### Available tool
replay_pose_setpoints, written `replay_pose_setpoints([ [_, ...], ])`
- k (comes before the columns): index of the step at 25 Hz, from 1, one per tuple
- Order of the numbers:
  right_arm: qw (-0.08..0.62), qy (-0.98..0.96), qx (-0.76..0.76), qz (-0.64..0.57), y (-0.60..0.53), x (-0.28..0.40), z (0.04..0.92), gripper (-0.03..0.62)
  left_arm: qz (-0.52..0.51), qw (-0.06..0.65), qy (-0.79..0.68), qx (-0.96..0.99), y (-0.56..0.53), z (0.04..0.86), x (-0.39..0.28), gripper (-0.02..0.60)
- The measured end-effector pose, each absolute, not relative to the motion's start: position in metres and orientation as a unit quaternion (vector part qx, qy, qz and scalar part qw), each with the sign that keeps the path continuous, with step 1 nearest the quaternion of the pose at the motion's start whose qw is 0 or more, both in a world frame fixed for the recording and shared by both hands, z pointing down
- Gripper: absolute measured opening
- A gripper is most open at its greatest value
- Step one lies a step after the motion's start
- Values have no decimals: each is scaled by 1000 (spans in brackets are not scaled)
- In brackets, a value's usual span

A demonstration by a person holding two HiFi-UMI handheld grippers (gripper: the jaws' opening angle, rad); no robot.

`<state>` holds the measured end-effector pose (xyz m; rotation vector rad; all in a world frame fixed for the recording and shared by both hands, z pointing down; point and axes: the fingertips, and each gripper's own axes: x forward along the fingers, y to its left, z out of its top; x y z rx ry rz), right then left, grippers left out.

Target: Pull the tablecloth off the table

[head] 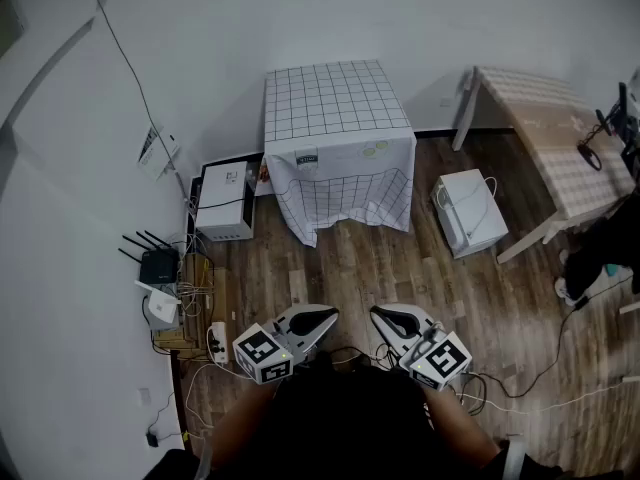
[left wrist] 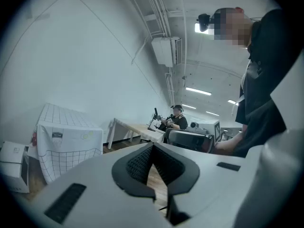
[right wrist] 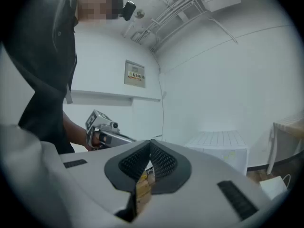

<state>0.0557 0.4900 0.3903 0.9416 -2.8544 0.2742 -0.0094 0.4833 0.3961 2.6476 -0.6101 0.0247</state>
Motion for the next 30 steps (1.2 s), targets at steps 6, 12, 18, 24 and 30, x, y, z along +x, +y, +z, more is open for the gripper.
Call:
replay_pose_setpoints([
  [6,56,-945,311,85,495,41,381,18,20,188,-222,957,487,383,-21,9],
  [12,48,-946,312,79,495,39,378,20,32,196,-227,953,500,396,-33,9],
  [18,45,-956,283,68,500,35,374,20,23,202,-232,951,496,389,-28,9],
  [24,59,-955,280,75,495,53,381,20,28,193,-244,950,496,389,-21,9],
  [30,60,-956,276,82,497,74,385,20,33,195,-252,947,491,389,-7,9],
])
